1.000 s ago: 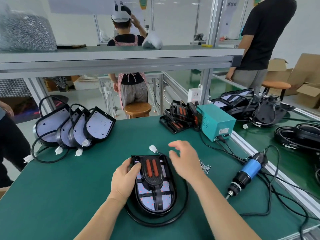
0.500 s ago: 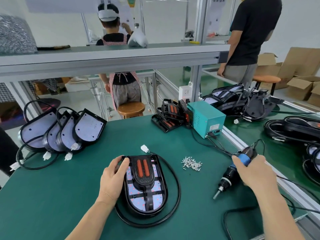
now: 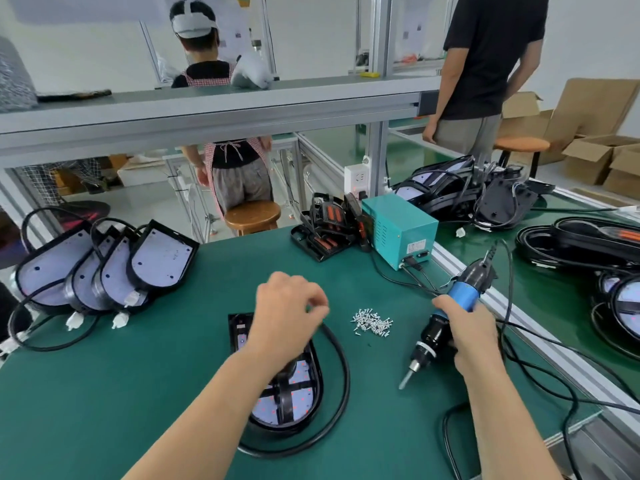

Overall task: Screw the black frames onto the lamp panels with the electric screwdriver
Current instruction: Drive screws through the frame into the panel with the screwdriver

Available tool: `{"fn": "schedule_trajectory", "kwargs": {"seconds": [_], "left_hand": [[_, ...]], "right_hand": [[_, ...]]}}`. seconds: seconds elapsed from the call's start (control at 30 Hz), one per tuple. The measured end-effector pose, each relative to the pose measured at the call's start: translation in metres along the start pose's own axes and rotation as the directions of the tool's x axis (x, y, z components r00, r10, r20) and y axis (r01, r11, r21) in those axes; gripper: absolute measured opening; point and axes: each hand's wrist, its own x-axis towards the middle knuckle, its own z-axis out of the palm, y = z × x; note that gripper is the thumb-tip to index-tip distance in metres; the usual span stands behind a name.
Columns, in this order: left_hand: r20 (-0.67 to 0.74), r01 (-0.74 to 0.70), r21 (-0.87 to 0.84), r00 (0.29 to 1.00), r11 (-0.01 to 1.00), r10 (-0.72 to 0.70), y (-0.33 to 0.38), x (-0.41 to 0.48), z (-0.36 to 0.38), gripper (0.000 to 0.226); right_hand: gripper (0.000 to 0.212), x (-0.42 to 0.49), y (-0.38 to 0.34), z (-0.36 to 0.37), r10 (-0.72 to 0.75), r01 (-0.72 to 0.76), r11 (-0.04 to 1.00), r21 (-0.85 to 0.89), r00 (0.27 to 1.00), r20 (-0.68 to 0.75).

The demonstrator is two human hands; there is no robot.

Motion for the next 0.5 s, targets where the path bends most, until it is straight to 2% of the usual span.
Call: {"fn": "schedule_trajectory", "kwargs": {"seconds": [0.1, 0.2, 0.3, 0.4, 0.5], "left_hand": [[0.278, -0.155, 0.108, 0.953, 0.982, 0.120, 0.021, 0.017, 0.029, 0.018], [0.427, -0.214, 0.212, 0.898, 0.954, 0.106, 0.027, 0.027, 0.050, 0.020], [0.497, -0.227, 0.253, 0.864, 0.941, 0.075, 0.024, 0.034, 0.062, 0.018], [0.503, -0.233, 0.222, 0.859, 0.947, 0.094, 0.019, 0.036, 0.068, 0.016], [0.508, -0.250, 0.212, 0.854, 0.945, 0.112, 0.020, 0.036, 0.070, 0.014]], "right_hand": [[0.022, -0.002, -0.004, 0.008, 0.050, -0.075, 0.972, 0.224, 0.992, 0.113], [0.017, -0.010, -0.010, 0.017, 0.066, -0.148, 0.886, 0.440, 0.978, 0.197], [0.031, -0.010, -0.014, 0.019, 0.049, -0.200, 0.770, 0.605, 0.965, 0.257], [0.049, -0.007, -0.010, 0.021, 0.028, -0.272, 0.728, 0.629, 0.929, 0.369], [0.051, -0.006, -0.004, 0.021, -0.004, -0.336, 0.670, 0.662, 0.890, 0.456]]}}
